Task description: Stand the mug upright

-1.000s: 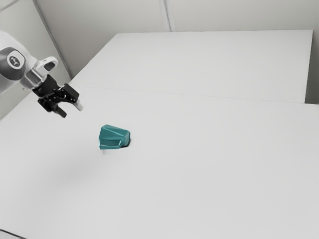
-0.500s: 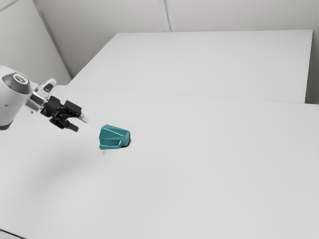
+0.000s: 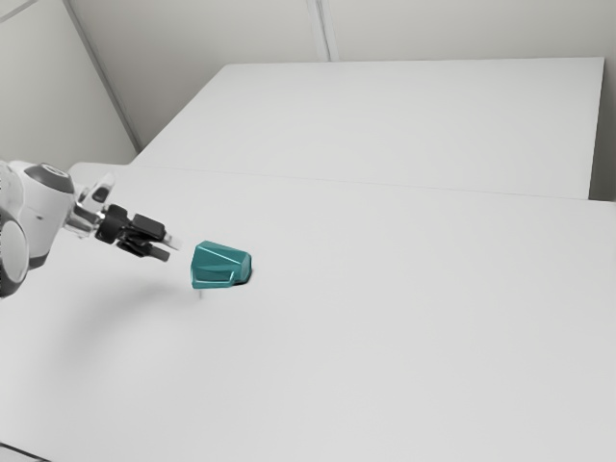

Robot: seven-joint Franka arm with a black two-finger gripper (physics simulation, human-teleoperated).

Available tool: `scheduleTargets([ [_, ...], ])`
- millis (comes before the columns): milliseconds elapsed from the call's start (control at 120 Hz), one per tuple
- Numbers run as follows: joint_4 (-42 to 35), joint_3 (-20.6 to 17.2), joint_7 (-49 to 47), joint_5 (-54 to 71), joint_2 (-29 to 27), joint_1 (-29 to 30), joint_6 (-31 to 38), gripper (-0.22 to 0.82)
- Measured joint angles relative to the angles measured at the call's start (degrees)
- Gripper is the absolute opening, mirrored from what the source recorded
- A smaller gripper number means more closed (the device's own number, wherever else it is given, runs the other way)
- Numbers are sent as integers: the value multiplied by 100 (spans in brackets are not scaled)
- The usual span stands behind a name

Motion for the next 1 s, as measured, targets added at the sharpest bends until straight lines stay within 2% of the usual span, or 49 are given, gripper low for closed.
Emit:
scheduleTargets([
  [475, 125, -13, 1404, -1200, 514, 219, -672, 58],
  [1000, 127, -120, 2191, -1513, 827, 247, -1083, 58],
])
